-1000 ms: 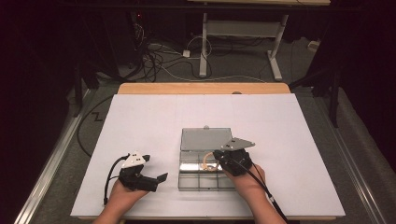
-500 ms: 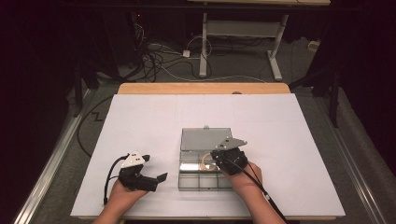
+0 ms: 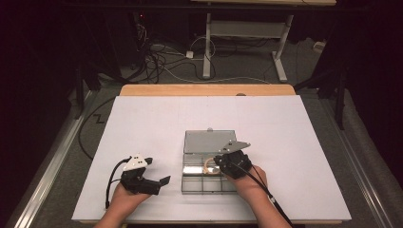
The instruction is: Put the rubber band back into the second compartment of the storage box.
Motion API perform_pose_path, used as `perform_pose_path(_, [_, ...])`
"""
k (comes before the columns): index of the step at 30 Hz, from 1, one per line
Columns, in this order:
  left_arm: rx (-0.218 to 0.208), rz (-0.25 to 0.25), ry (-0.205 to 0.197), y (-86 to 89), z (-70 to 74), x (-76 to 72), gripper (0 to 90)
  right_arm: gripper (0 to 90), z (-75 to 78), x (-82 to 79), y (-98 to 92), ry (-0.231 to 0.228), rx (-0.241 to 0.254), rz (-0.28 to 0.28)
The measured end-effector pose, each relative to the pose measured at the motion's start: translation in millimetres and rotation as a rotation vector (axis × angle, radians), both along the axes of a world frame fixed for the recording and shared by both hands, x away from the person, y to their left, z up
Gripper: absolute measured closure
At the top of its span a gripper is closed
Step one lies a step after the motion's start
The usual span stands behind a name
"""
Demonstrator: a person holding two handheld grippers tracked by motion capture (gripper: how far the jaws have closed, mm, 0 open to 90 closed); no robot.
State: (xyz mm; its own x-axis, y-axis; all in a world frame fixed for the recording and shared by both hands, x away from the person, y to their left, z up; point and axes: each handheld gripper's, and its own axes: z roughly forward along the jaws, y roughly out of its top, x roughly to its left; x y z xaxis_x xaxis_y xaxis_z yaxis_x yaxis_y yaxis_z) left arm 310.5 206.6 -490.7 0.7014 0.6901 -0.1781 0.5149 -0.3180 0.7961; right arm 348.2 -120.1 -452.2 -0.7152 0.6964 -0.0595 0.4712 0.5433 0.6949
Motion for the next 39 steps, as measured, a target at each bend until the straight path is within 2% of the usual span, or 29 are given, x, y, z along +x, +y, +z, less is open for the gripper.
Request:
perform_pose_path(7, [0.0,0.0,0.0,0.0,0.0,0.0,0.0,78.5,1.2,0.7,-1.9,-0.002,0.02,-0.007])
perform_pose_path(16, [0.0,0.0,0.0,0.0,0.0,0.1,0.0,77.8,6.1,-1.6,-11.3,-0.011,0.062,-0.023])
perform_pose_path(29, [-0.001,0.005,0.002,-0.1,-0.1,0.2,0.0,75.7,7.9,-17.4,-39.2,-0.022,0.145,-0.041])
perform_pose_path(39, [0.0,0.007,0.001,-0.1,-0.1,0.3,0.0,75.3,12.3,-32.0,-58.6,-0.05,0.174,-0.052])
